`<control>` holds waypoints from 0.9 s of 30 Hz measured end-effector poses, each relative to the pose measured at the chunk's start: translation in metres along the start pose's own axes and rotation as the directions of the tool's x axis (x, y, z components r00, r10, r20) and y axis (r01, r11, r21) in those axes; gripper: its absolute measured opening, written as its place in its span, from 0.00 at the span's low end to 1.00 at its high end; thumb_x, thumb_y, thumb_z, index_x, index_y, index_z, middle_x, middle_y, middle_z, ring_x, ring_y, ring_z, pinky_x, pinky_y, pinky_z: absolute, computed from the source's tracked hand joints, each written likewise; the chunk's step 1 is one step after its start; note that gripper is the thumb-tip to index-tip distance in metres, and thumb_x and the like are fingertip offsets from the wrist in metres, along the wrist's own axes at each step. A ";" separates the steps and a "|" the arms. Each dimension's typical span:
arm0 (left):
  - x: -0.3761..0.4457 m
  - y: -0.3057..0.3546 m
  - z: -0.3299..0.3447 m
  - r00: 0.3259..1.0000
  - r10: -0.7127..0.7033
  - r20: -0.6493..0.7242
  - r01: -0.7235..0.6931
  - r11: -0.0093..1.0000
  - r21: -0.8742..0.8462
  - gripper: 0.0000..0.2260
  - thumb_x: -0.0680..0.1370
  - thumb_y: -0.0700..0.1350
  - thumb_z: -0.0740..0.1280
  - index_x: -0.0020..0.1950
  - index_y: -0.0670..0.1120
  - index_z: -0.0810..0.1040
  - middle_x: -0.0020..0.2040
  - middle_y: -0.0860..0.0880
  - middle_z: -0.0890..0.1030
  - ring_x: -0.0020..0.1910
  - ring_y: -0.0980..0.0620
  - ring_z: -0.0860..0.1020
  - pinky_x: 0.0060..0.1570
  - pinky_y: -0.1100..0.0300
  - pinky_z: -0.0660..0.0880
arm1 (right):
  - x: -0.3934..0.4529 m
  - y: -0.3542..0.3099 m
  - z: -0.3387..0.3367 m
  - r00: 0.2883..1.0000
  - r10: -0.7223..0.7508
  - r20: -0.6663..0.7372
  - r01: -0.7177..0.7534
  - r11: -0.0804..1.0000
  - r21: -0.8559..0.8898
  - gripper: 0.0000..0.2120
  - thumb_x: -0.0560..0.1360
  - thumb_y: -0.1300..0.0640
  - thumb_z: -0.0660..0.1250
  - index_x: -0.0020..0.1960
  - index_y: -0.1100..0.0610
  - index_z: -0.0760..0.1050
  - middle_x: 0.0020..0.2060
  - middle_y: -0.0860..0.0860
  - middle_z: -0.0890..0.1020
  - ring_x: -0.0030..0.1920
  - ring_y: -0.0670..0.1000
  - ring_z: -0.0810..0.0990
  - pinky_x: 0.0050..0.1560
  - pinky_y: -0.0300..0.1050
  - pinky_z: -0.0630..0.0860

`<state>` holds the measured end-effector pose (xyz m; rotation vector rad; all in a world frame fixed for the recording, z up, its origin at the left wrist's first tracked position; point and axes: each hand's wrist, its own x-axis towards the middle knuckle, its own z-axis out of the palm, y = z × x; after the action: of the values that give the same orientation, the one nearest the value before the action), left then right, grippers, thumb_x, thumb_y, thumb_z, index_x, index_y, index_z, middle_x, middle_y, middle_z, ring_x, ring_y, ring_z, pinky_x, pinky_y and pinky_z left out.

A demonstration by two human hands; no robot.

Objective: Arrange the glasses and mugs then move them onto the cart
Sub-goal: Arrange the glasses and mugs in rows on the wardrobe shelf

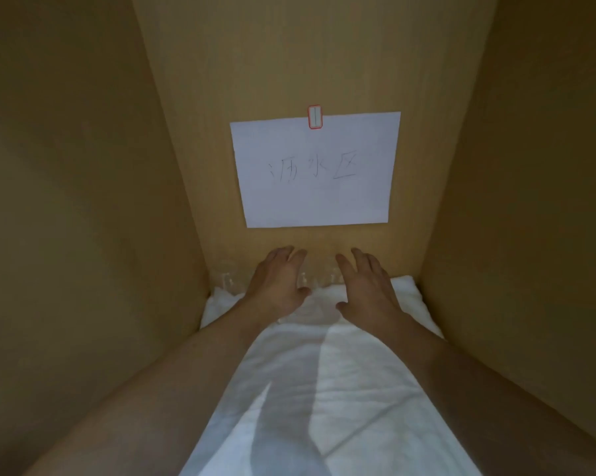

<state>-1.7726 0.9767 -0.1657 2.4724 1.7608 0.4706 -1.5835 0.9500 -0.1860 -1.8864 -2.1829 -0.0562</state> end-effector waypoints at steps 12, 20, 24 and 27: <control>-0.070 -0.001 -0.016 0.999 0.022 -0.046 -0.026 0.997 -0.078 0.33 0.79 0.55 0.69 0.81 0.48 0.61 0.77 0.43 0.65 0.76 0.43 0.62 0.73 0.52 0.64 | -0.064 -0.042 -0.017 0.998 0.052 -0.025 -0.053 0.997 -0.051 0.43 0.75 0.44 0.71 0.81 0.51 0.52 0.80 0.58 0.54 0.78 0.60 0.55 0.75 0.54 0.59; -0.107 0.008 0.002 0.996 0.091 0.007 -0.090 0.988 -0.129 0.33 0.79 0.57 0.68 0.80 0.47 0.62 0.77 0.44 0.66 0.75 0.42 0.63 0.72 0.49 0.66 | -0.133 -0.059 -0.016 0.982 0.189 0.015 -0.188 0.981 -0.044 0.40 0.77 0.40 0.67 0.81 0.51 0.52 0.80 0.58 0.55 0.78 0.61 0.55 0.76 0.56 0.58; -0.130 0.019 0.003 0.992 0.125 0.012 -0.124 0.988 -0.095 0.33 0.79 0.58 0.68 0.79 0.46 0.63 0.76 0.43 0.67 0.75 0.41 0.64 0.70 0.48 0.68 | -0.171 -0.055 -0.019 0.970 0.242 0.038 -0.239 0.969 -0.057 0.40 0.78 0.40 0.66 0.81 0.52 0.52 0.79 0.58 0.56 0.78 0.61 0.56 0.76 0.55 0.59; -0.151 0.031 -0.004 0.991 0.131 0.004 -0.130 0.989 -0.068 0.32 0.79 0.58 0.68 0.79 0.47 0.64 0.76 0.42 0.68 0.74 0.41 0.65 0.70 0.48 0.68 | -0.191 -0.053 -0.025 0.967 0.254 0.031 -0.253 0.967 -0.037 0.39 0.77 0.40 0.66 0.81 0.51 0.53 0.79 0.57 0.57 0.78 0.60 0.57 0.76 0.55 0.60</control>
<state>-1.7906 0.8253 -0.1854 2.5487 1.5592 0.5194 -1.6067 0.7517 -0.1957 -2.1843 -1.9544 -0.0101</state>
